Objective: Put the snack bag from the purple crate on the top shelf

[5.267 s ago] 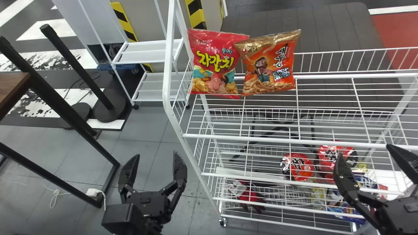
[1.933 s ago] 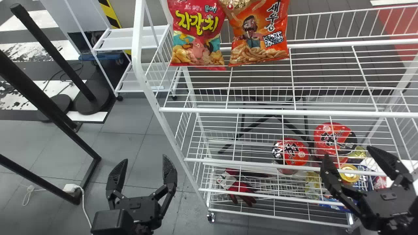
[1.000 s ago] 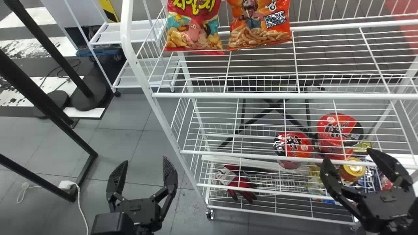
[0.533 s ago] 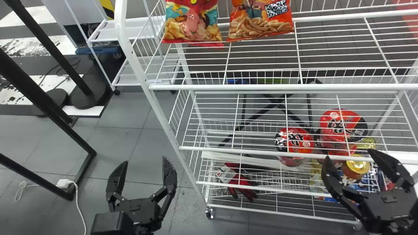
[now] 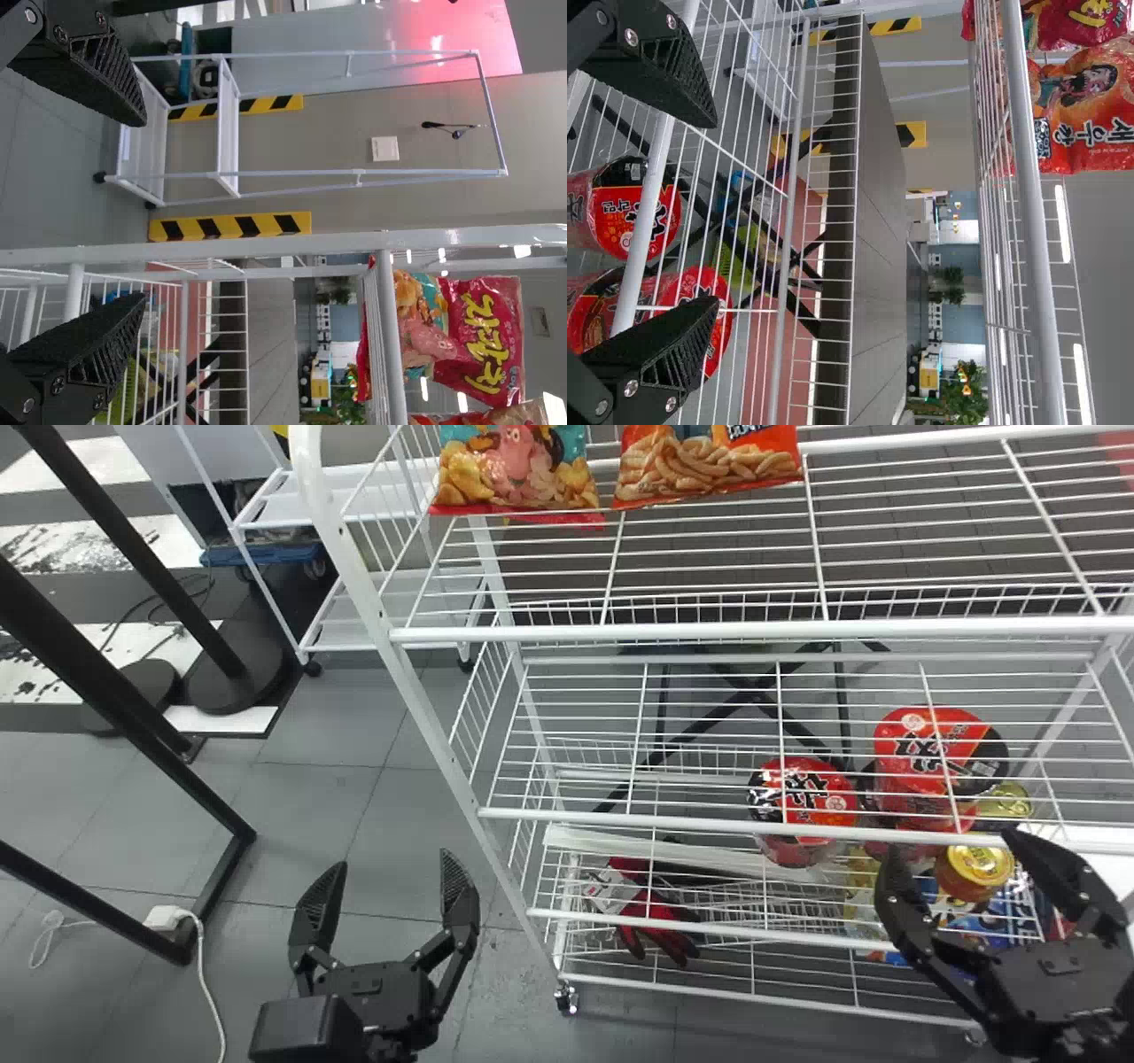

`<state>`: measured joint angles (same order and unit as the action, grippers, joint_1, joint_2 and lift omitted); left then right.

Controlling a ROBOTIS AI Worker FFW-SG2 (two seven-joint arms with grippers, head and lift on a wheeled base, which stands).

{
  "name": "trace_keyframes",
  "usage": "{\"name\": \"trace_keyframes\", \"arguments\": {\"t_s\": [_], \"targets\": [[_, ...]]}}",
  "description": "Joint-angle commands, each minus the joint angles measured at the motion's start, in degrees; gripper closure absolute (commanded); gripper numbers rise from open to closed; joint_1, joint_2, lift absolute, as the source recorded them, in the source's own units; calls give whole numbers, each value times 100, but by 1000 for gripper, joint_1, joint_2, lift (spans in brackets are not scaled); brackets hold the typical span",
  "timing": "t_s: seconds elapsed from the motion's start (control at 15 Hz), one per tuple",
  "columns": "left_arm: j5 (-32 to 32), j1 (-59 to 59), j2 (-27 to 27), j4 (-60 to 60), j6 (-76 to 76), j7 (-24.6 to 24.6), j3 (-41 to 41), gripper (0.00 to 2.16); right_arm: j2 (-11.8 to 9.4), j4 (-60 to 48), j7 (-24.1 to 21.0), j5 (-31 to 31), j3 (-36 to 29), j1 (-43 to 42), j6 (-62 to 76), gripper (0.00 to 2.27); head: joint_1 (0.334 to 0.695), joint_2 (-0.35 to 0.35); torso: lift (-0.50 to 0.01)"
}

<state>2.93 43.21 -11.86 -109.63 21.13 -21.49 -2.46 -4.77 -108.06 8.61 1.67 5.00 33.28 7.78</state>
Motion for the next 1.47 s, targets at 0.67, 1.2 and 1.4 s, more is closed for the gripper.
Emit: {"name": "trace_keyframes", "arguments": {"t_s": [0.67,1.2,1.4], "targets": [[50,-93,0,56,-18,14,17,124,-6,145,-17,9,1,-156,-1,117,695,222,-300],[59,-120,0,65,-70,14,26,124,3,233,-26,9,10,-226,17,117,695,221,-332],[59,-129,0,65,-70,22,26,124,-6,242,-35,9,10,-235,17,117,695,221,-344]]}}
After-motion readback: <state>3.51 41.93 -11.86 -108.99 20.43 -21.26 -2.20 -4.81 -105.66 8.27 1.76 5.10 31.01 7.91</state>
